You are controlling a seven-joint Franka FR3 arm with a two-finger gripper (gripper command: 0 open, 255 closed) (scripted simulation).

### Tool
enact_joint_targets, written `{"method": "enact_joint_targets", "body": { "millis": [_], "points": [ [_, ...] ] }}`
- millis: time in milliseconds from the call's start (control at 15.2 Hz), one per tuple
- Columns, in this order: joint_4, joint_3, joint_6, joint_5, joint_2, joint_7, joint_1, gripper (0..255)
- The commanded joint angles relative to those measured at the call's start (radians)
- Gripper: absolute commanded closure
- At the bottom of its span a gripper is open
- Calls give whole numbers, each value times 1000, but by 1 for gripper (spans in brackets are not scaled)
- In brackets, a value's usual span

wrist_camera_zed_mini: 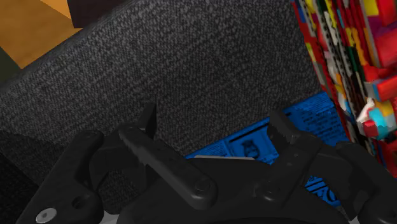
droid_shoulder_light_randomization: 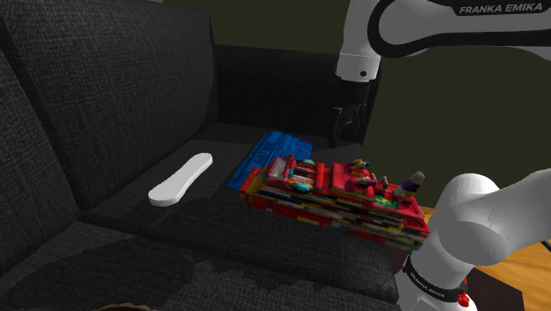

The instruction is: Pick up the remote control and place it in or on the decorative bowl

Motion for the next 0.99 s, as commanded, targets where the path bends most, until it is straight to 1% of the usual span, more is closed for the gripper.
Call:
{"method": "enact_joint_targets", "body": {
  "millis": [0,264,528,726,924],
  "points": [
    [0,0,0,0,0,0,0,0],
    [38,110,38,68,67,189,-2,0],
    [104,214,79,114,164,376,-13,0],
    [171,290,110,130,253,517,-29,0],
    [253,363,137,127,355,661,-50,0]
  ]
}}
